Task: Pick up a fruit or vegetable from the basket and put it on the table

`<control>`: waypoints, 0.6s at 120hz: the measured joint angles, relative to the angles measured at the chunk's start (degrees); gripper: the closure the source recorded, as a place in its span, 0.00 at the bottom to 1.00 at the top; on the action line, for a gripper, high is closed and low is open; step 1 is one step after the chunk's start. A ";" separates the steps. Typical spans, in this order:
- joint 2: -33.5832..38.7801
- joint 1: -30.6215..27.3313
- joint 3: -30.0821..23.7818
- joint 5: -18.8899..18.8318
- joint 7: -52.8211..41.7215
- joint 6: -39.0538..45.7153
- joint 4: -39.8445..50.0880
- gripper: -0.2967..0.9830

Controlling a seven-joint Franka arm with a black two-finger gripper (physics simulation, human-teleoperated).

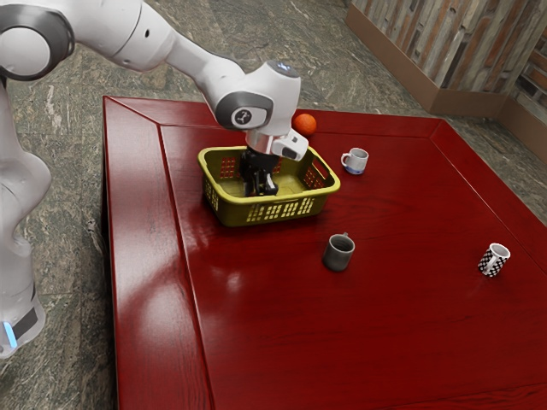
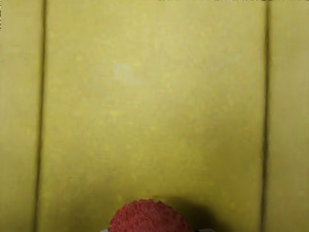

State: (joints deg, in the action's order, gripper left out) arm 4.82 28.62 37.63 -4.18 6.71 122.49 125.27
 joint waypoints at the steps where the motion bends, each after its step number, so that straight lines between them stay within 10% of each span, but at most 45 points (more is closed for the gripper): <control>1: 0.01 0.01 0.00 0.01 0.02 0.00 0.00 0.64; 49: 3.25 1.83 0.70 -4.63 0.42 -2.51 -10.75 0.64; 72: 0.75 14.62 0.27 -6.72 -0.27 -4.50 -22.98 0.65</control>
State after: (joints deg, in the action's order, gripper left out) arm 5.57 43.25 37.90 -10.90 6.43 117.99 102.29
